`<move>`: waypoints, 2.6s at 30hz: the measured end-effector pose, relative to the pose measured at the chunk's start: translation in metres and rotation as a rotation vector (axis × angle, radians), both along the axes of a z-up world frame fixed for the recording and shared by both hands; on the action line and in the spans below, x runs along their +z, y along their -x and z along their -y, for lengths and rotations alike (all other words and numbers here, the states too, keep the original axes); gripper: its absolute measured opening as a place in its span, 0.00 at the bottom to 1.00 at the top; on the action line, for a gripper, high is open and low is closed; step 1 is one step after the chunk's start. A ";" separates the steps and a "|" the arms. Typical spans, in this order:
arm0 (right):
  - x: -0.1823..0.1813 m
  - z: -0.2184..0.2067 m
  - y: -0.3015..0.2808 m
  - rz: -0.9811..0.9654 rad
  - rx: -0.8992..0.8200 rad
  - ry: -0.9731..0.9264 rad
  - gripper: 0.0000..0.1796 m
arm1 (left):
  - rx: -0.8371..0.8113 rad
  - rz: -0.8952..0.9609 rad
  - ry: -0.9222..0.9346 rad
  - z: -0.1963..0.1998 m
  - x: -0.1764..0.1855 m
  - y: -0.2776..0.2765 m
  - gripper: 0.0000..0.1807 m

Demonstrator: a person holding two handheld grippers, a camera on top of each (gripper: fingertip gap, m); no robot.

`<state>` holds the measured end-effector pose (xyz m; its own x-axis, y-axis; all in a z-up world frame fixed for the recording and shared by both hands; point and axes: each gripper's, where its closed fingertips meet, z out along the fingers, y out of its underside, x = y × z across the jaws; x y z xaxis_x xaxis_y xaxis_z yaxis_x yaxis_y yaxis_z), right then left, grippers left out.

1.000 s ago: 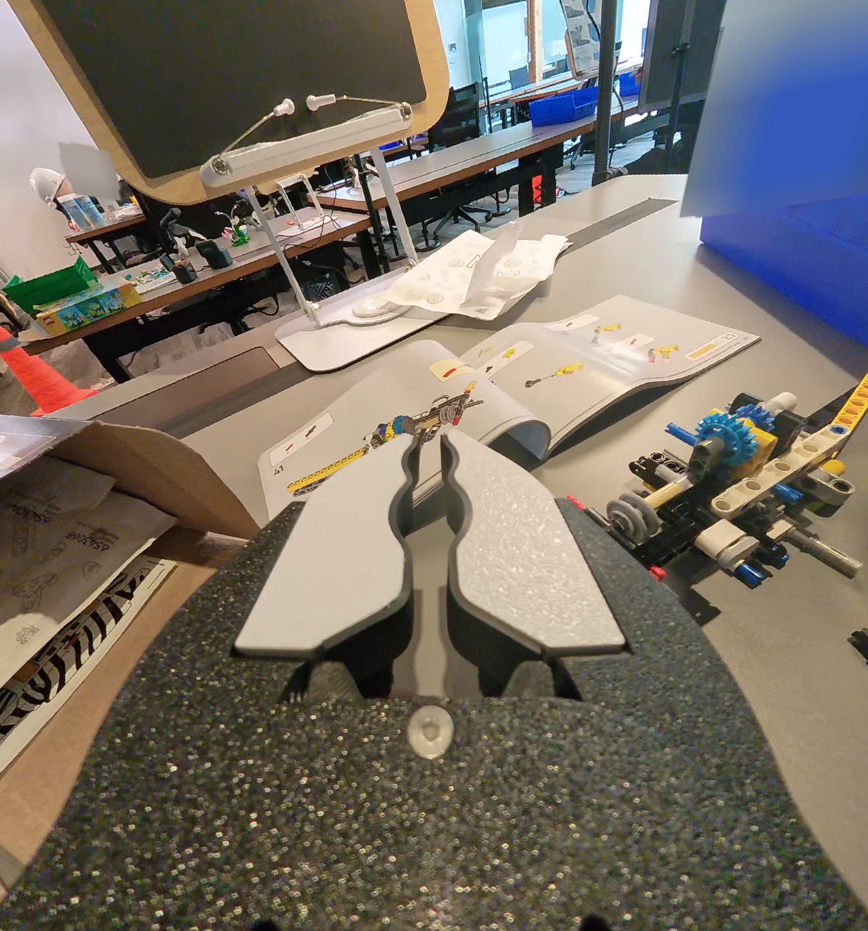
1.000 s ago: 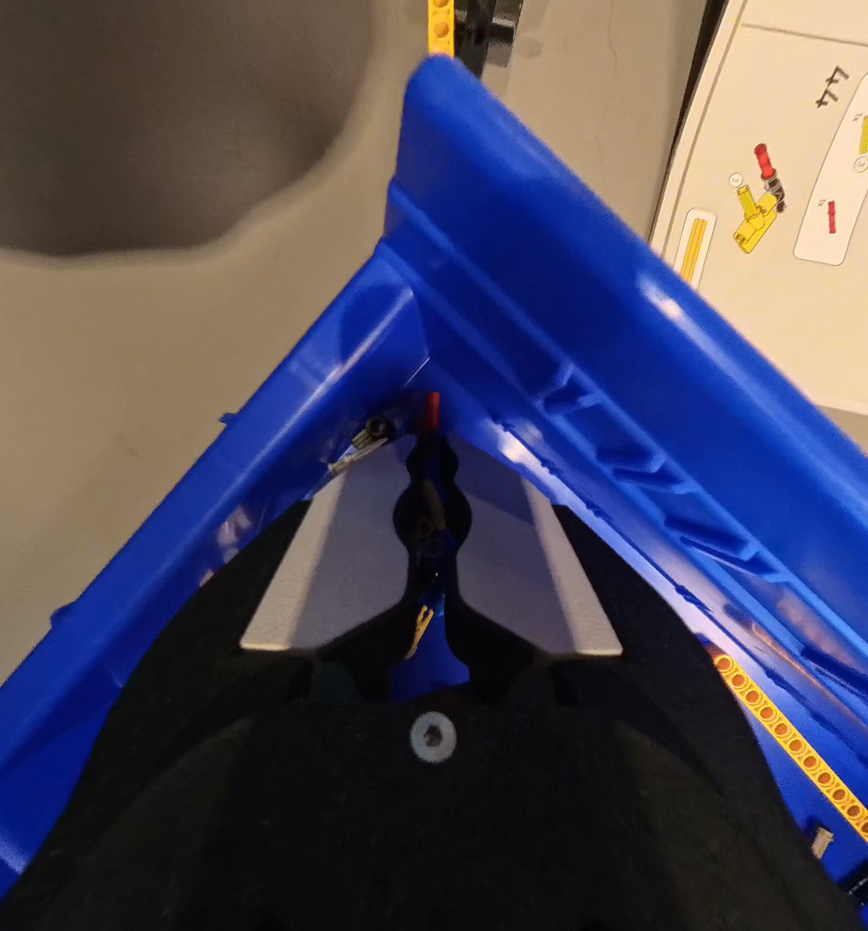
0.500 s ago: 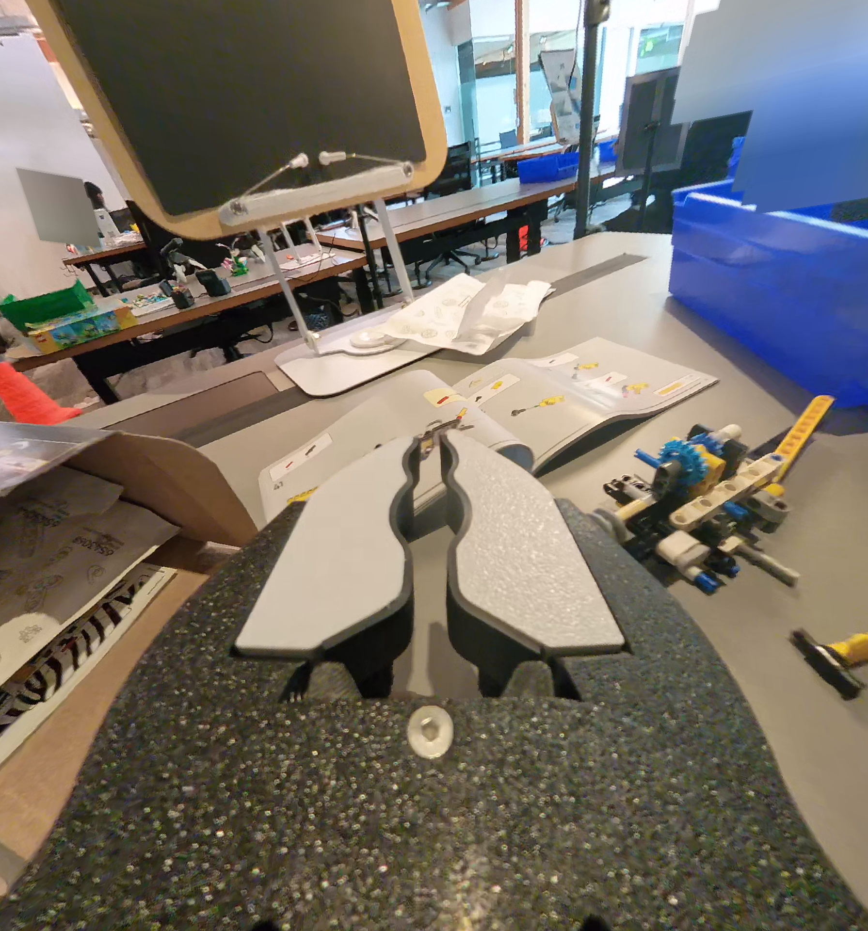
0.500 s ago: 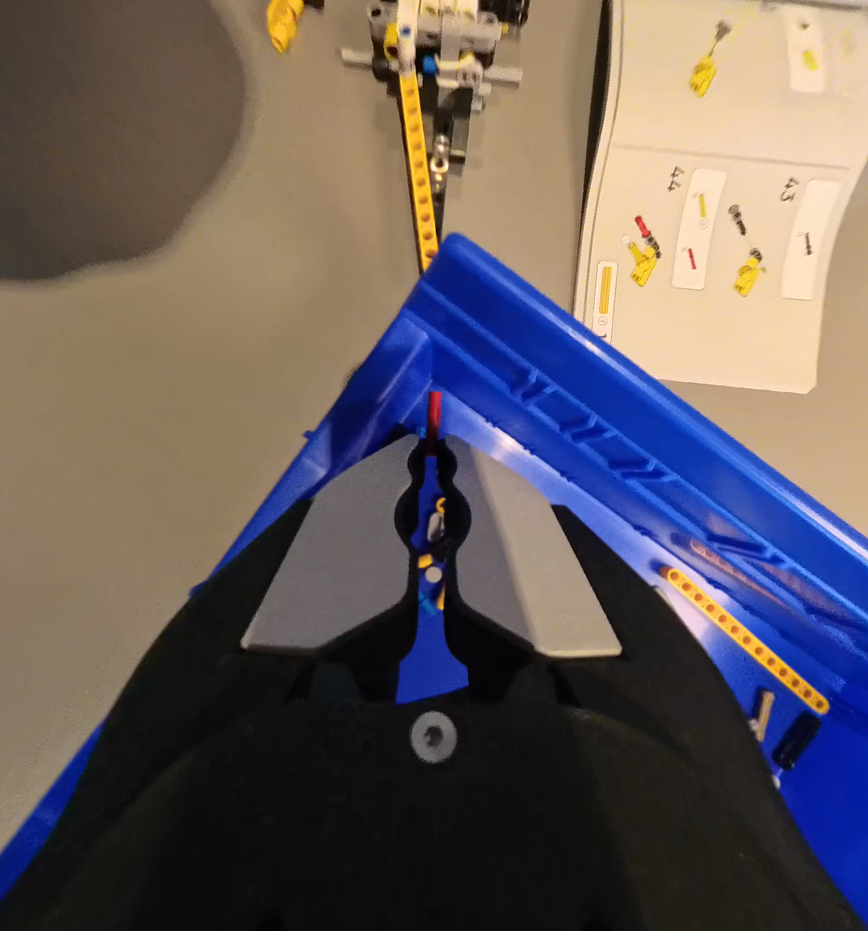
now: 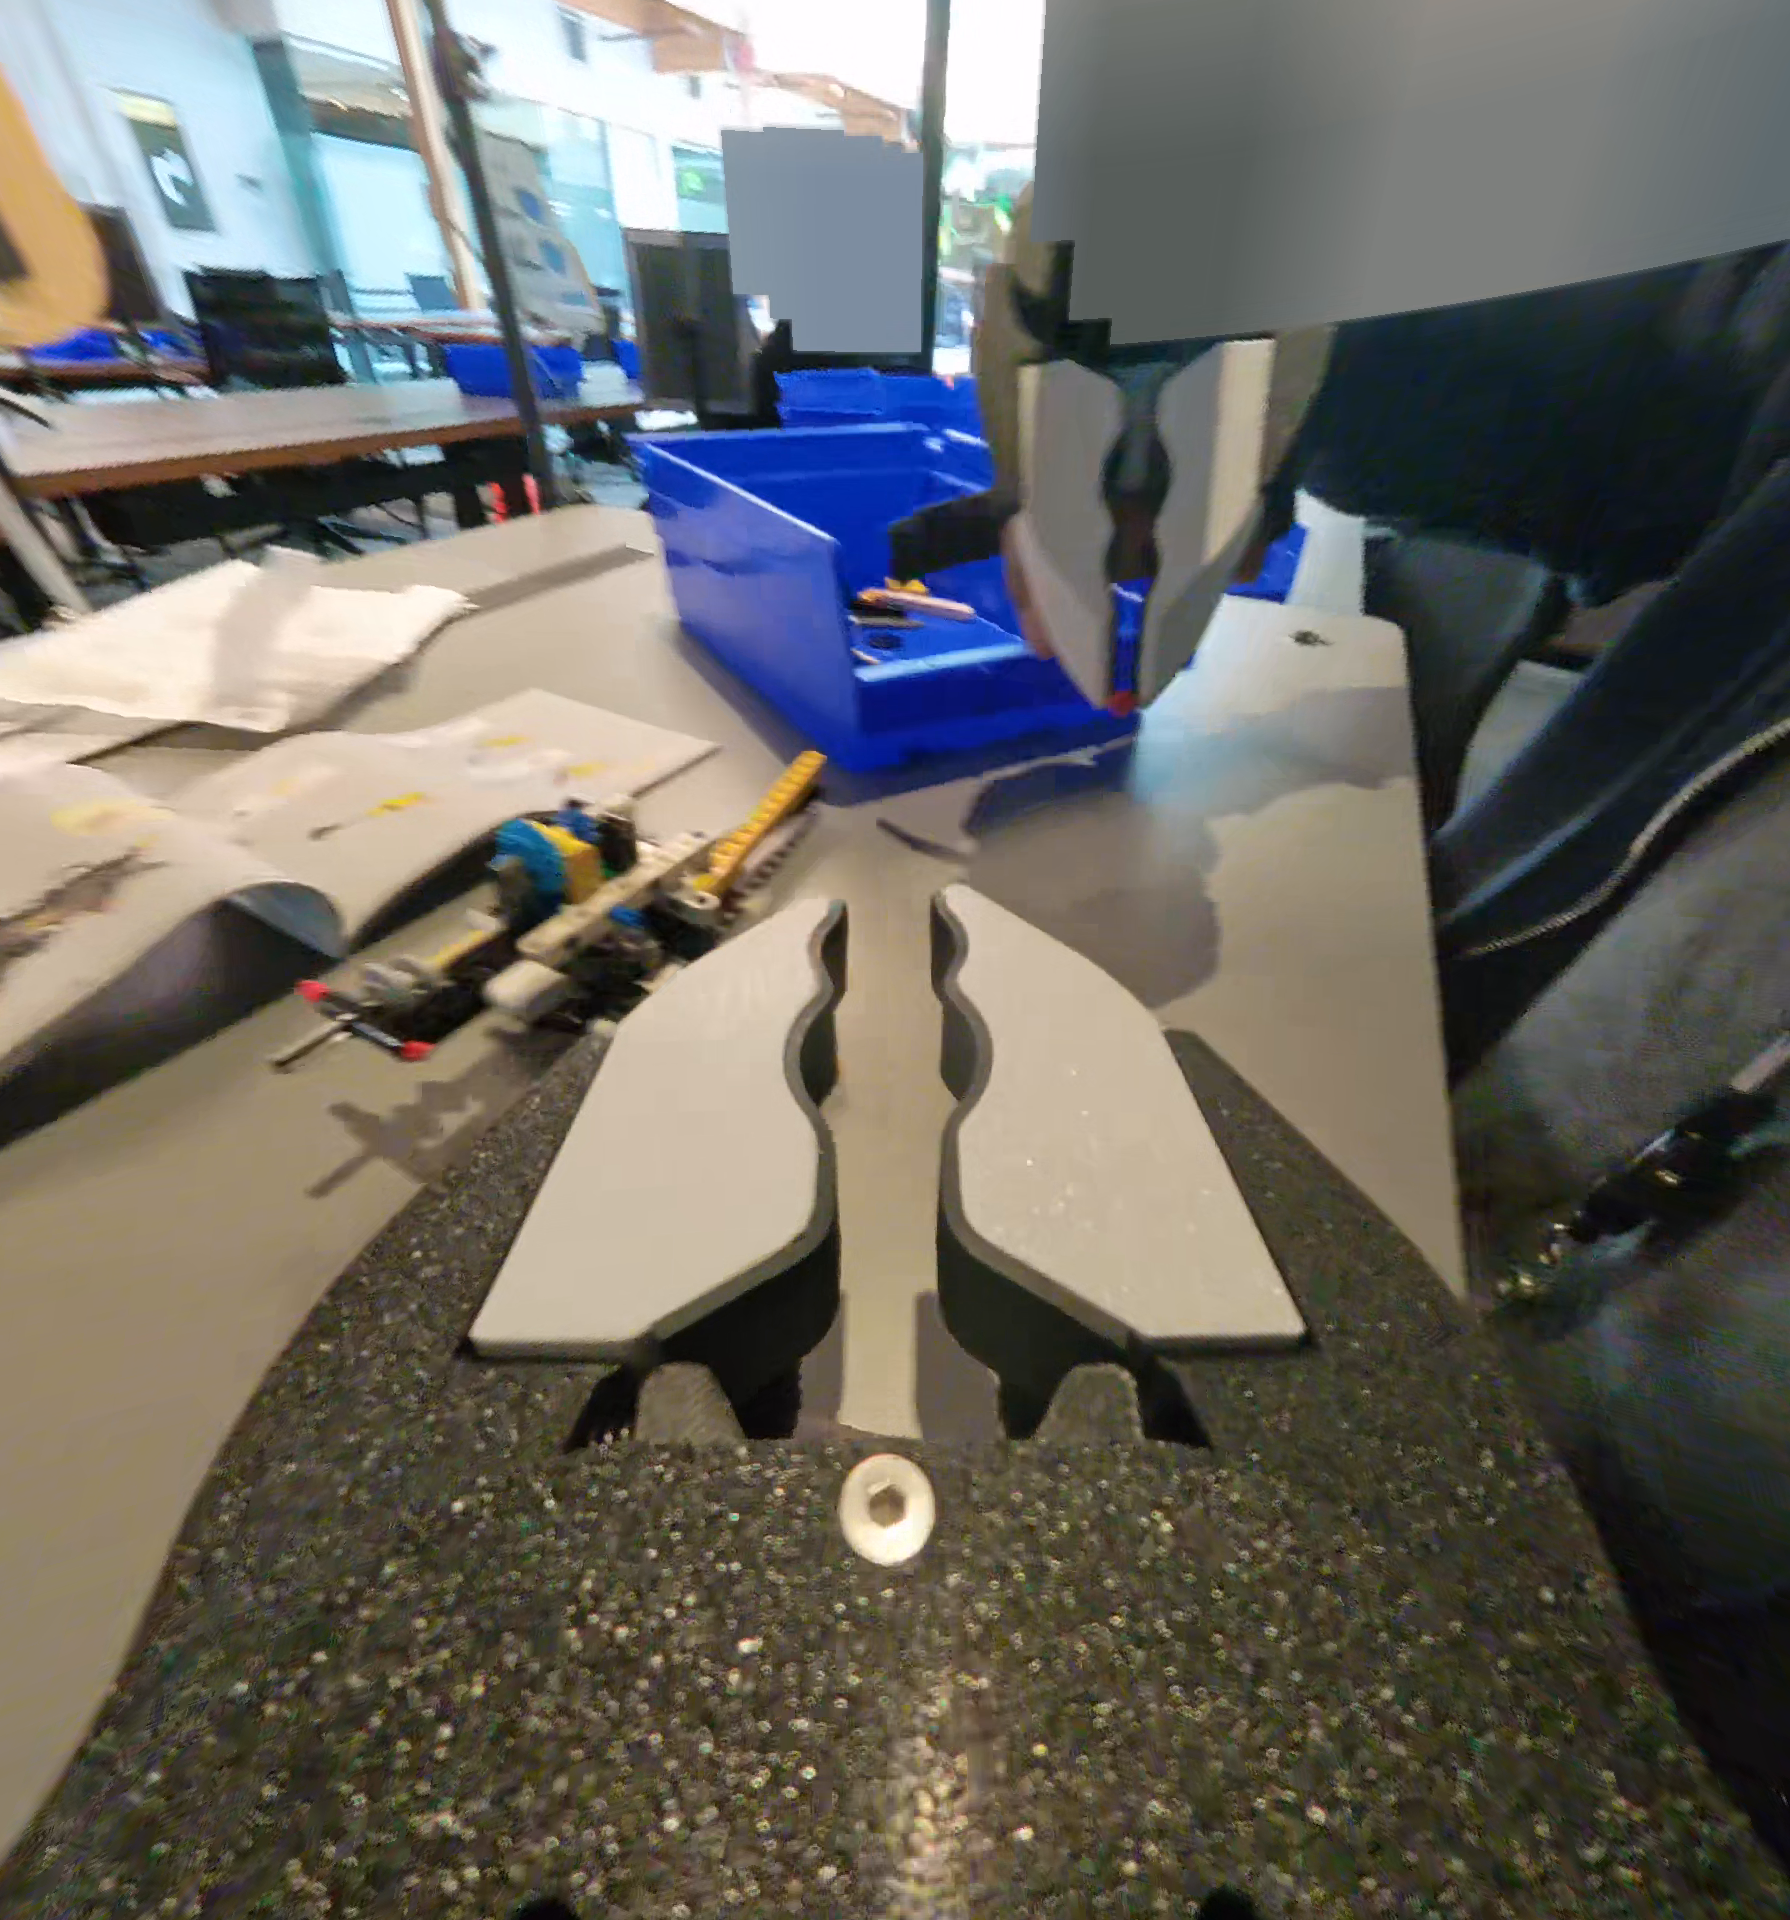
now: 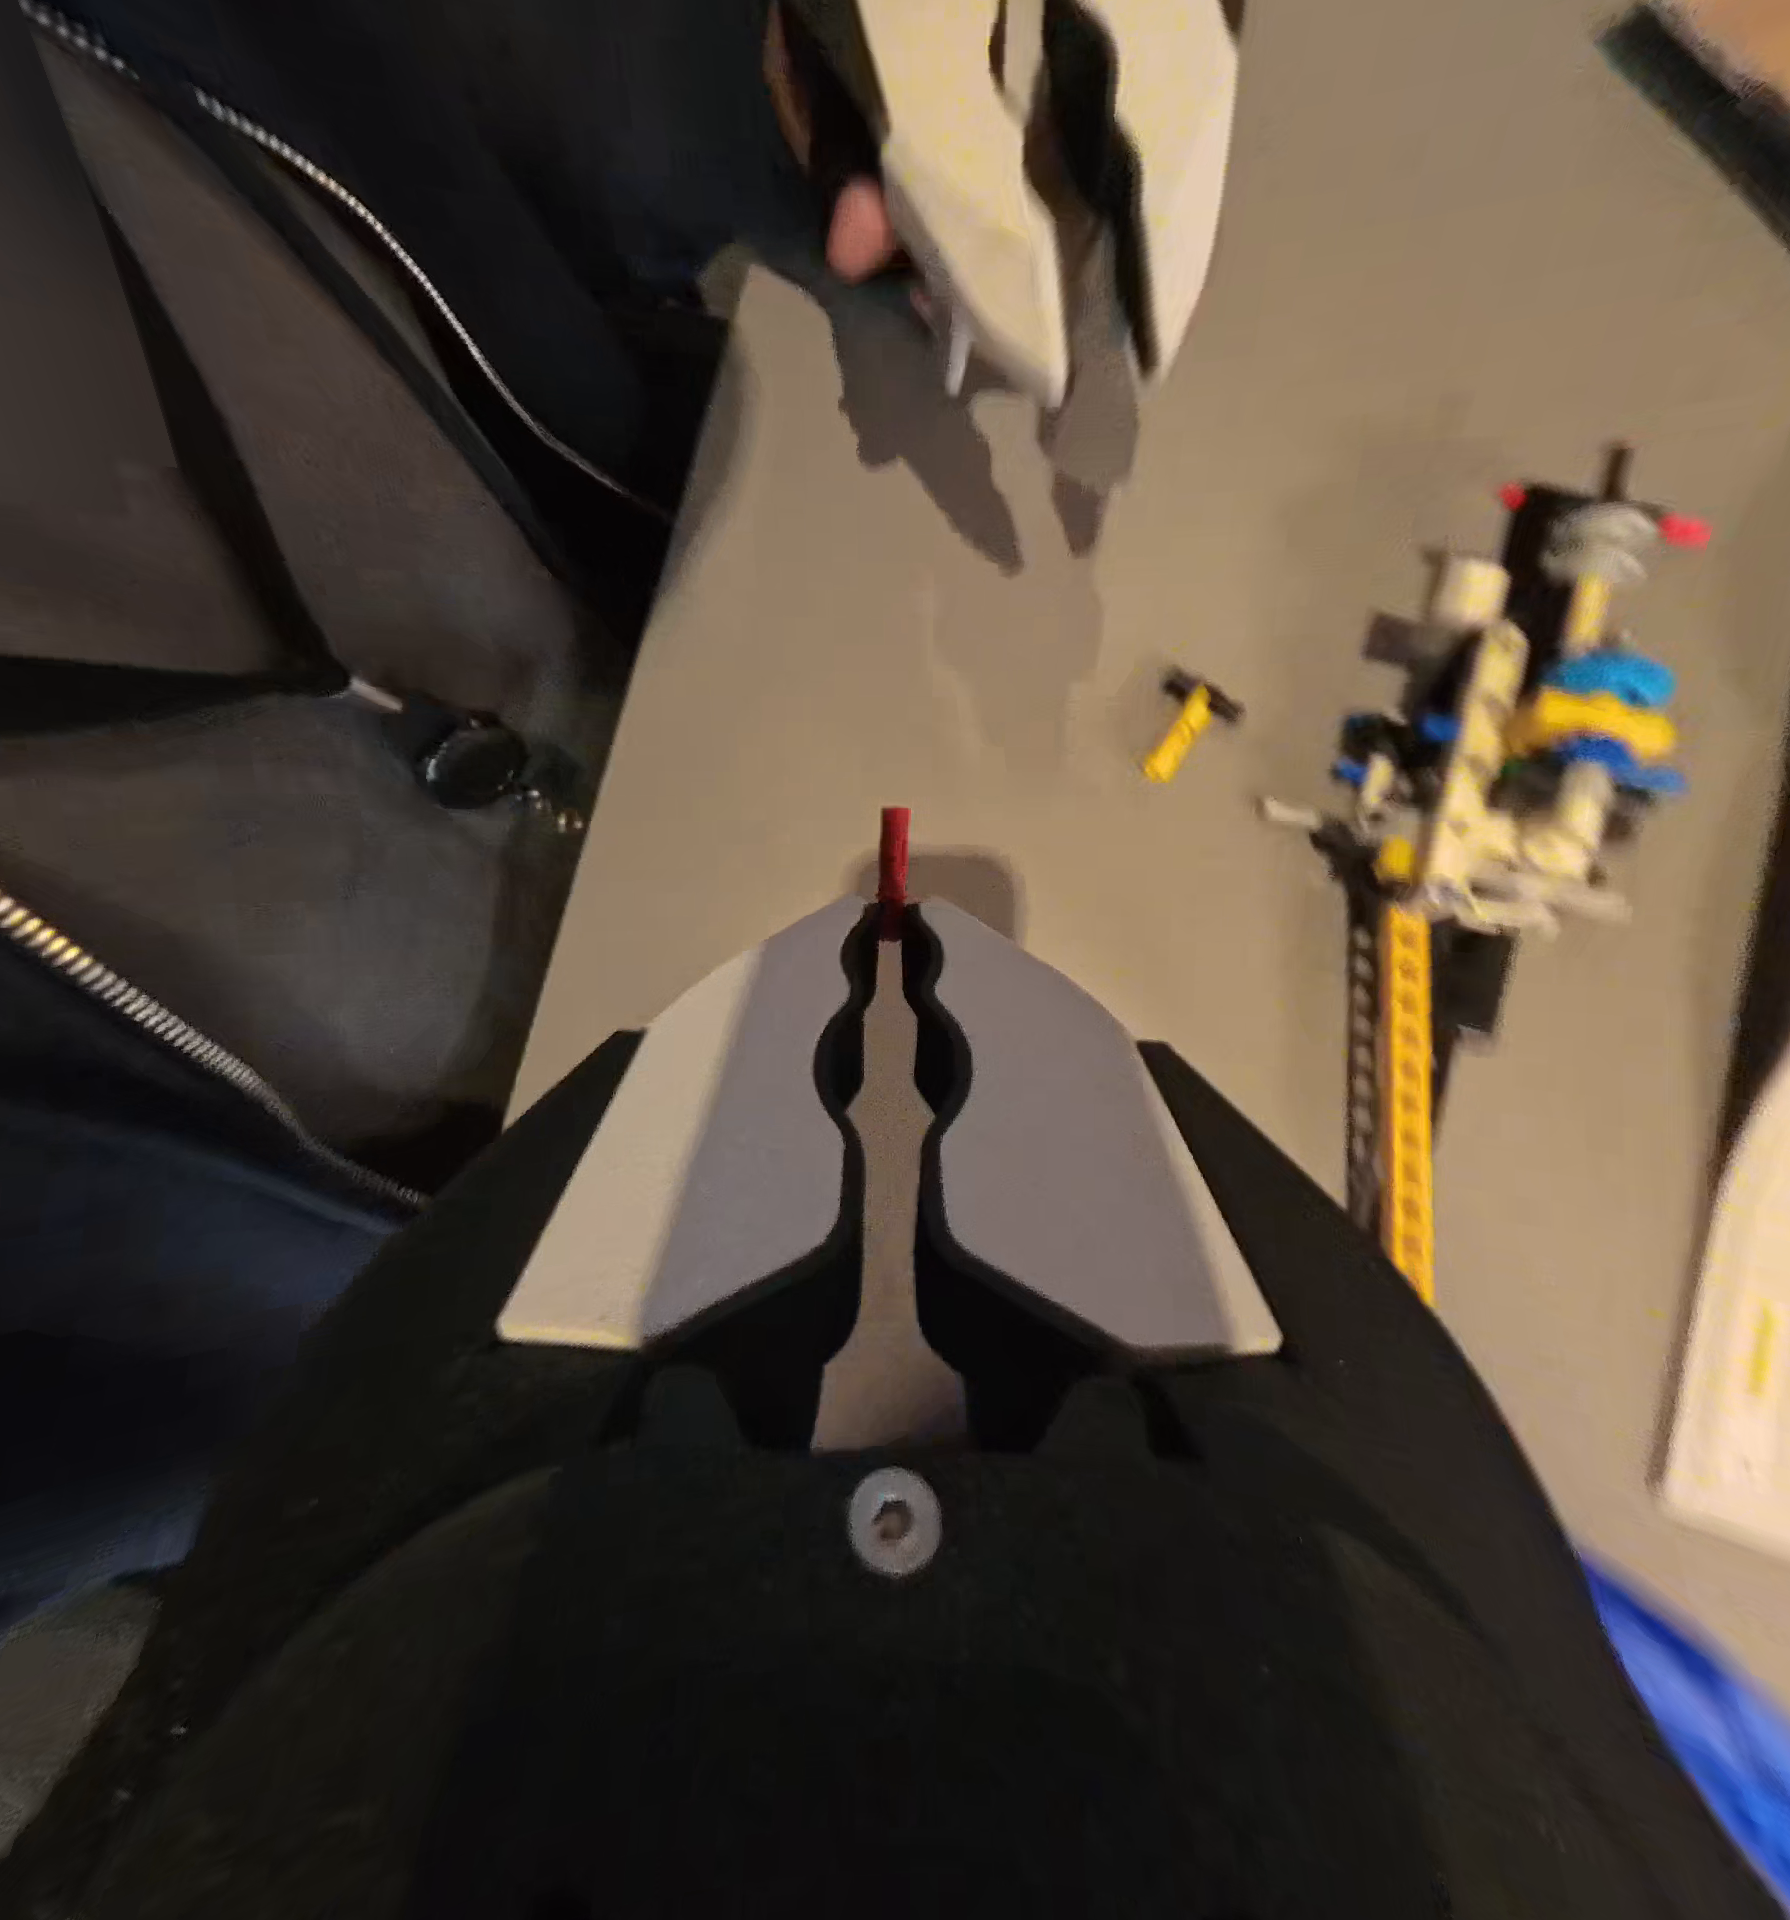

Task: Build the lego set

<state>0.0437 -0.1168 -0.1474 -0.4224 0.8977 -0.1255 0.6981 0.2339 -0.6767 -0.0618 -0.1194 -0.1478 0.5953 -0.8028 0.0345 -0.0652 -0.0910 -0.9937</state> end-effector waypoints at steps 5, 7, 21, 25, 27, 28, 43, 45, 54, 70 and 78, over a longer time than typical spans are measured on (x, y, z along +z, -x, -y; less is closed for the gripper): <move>-0.018 0.027 0.052 -0.038 0.099 0.010 0.02 | -0.061 -0.129 0.044 0.024 -0.017 -0.021 0.10; -0.018 0.032 0.063 -0.049 0.124 0.010 0.02 | -0.061 -0.163 0.040 0.027 -0.021 -0.021 0.10; -0.026 0.038 0.078 -0.038 0.167 0.022 0.02 | -0.079 -0.260 -0.032 0.031 -0.028 -0.033 0.04; -0.029 0.034 0.078 -0.047 0.167 0.036 0.02 | -0.057 -0.310 -0.040 0.026 -0.033 -0.034 0.03; -0.030 0.032 0.077 -0.050 0.166 0.049 0.02 | -0.059 -0.312 -0.035 0.025 -0.033 -0.034 0.03; -0.031 0.032 0.077 -0.051 0.167 0.053 0.02 | -0.062 -0.312 -0.034 0.025 -0.034 -0.034 0.03; -0.033 0.009 0.082 -0.081 0.026 0.007 0.07 | -0.002 -0.293 -0.030 0.013 -0.030 -0.023 0.02; -0.039 -0.010 0.083 -0.078 -0.105 -0.056 0.09 | 0.072 -0.305 -0.005 0.006 -0.033 -0.013 0.02; -0.077 -0.038 0.091 0.030 -0.382 -0.216 0.11 | 0.254 -0.401 0.068 -0.013 -0.047 0.006 0.02; -0.066 -0.048 0.119 -0.156 -0.635 0.052 0.04 | 0.422 -0.405 0.039 -0.030 -0.042 0.030 0.02; -0.045 -0.050 0.121 -0.305 -0.749 0.330 0.04 | 0.428 -0.380 -0.019 -0.035 -0.035 0.025 0.02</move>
